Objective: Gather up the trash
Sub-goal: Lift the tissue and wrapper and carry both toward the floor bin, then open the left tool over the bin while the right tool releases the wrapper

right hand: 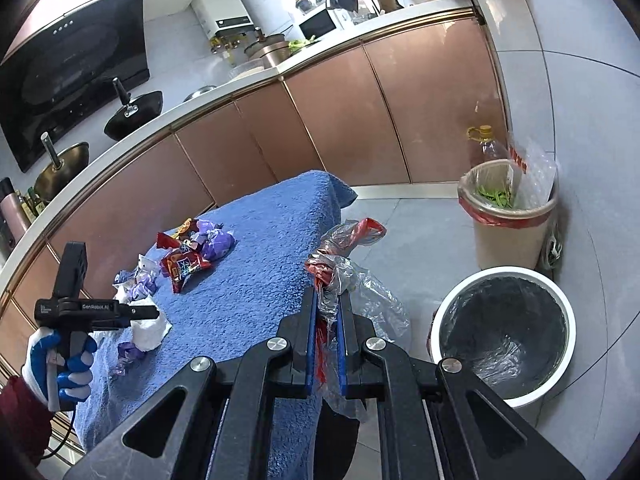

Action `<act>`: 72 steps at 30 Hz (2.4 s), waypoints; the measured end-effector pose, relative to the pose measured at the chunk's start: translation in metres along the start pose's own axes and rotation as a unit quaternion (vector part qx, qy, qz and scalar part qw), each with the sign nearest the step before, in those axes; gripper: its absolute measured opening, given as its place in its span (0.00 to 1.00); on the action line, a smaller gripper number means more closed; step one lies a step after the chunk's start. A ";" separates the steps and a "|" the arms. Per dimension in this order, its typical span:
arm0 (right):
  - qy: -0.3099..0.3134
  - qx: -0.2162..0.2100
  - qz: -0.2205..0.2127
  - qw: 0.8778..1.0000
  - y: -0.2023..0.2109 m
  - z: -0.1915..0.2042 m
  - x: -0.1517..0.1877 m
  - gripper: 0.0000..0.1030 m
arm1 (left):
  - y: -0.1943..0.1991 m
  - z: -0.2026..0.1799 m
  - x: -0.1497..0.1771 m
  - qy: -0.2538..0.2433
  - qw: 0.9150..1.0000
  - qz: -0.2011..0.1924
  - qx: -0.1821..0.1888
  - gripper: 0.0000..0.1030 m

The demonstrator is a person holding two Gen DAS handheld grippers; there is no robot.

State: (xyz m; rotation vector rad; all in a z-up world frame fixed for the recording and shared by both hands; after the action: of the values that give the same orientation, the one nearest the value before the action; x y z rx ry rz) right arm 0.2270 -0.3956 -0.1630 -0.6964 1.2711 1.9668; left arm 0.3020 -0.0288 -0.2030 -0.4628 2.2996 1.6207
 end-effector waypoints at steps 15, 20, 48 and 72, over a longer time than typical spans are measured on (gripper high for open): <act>-0.010 0.008 0.003 1.000 -0.002 -0.009 0.004 0.09 | -0.006 -0.031 -0.023 -0.039 0.999 -0.001 0.013 0.14; -0.014 0.013 0.004 1.000 -0.003 -0.015 0.005 0.09 | -0.012 -0.035 -0.027 -0.041 0.999 0.001 0.010 0.16; -0.020 0.012 0.009 1.000 -0.008 -0.022 0.011 0.10 | 0.000 -0.049 -0.031 -0.088 0.995 -0.018 -0.043 0.22; -0.049 0.117 0.017 0.992 -0.024 -0.094 0.002 0.11 | -0.037 -0.242 -0.037 -0.198 0.973 0.005 0.120 0.07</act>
State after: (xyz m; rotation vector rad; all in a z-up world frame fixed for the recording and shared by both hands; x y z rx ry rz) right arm 0.2511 -0.4747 -0.2139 -0.4596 1.4304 1.8161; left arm 0.3385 -0.2650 -0.1405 -0.0622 2.1509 1.2739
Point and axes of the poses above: each gripper's, at about its wrist camera, not at the fingertips, and y roughly against the way its jaws point, z to its left, x to its underside, the point moved 5 cm from there along -y, roughly the way its jaws point, and after that the axes turned 1 degree about -x, right-handed, at the moved point
